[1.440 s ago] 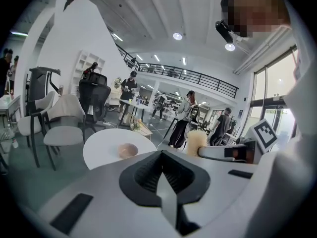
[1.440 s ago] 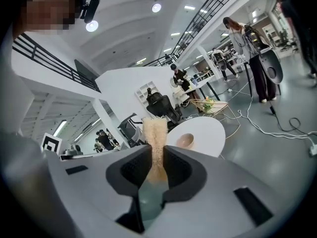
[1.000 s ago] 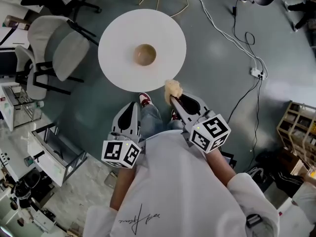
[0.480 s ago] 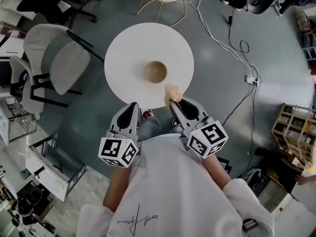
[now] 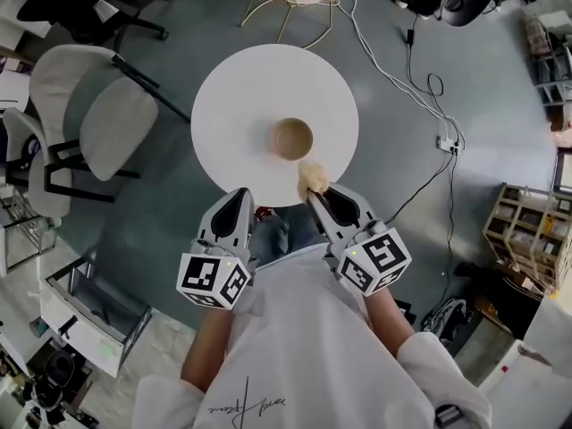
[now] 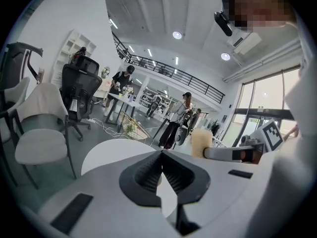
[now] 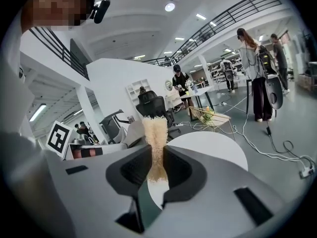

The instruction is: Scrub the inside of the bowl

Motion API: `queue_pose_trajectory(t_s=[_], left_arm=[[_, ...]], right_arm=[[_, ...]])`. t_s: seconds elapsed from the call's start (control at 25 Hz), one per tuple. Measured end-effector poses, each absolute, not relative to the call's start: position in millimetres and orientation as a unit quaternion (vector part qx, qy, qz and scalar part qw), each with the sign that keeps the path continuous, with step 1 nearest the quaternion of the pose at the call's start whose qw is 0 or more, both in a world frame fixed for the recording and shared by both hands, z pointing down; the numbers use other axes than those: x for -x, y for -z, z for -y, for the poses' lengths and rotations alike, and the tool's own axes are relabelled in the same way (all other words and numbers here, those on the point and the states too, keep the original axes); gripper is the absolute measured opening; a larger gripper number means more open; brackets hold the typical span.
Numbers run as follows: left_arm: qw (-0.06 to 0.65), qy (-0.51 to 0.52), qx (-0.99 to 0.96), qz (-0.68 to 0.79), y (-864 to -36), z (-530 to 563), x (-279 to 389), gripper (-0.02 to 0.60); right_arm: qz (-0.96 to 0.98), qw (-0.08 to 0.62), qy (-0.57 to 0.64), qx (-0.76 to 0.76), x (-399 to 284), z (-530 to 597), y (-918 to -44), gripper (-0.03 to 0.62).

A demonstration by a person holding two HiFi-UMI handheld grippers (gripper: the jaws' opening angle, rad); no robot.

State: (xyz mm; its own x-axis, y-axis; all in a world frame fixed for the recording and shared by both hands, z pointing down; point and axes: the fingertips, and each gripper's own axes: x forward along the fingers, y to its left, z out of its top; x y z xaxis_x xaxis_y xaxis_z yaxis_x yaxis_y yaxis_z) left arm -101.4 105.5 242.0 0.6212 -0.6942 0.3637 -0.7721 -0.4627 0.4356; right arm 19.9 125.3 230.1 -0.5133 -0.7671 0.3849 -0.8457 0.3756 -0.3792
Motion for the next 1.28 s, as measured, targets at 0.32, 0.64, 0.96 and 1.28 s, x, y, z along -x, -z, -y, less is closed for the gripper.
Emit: queue_pose_trajectory(t_s=[0.32,0.64,0.96,1.28], left_arm=[[0.329,-0.105,-0.841,0.417,-283.0,-93.4,99.8,0.005],[0.361,-0.131,-0.823,0.42,-317.0,-69.7,87.2,0.006],[0.4,-0.147,-0.796,0.429,-351.5,-56.2,73.9,0.006],[0.435,-0.162,-0.776,0.427,-387.4,-49.1,63.3,0.022]], right_arm=[[0.825,0.094,-0.282,-0.481,-22.0,-98.4,-257.2,0.087],[0.832,0.121,-0.288,-0.458,-16.1,-70.8,-281.0,0.087],[0.835,0.143,-0.304,-0.436,-24.9,-54.1,-303.6,0.086],[0.838,0.155,-0.307,-0.423,-33.3,-40.7,-319.3,0.086]])
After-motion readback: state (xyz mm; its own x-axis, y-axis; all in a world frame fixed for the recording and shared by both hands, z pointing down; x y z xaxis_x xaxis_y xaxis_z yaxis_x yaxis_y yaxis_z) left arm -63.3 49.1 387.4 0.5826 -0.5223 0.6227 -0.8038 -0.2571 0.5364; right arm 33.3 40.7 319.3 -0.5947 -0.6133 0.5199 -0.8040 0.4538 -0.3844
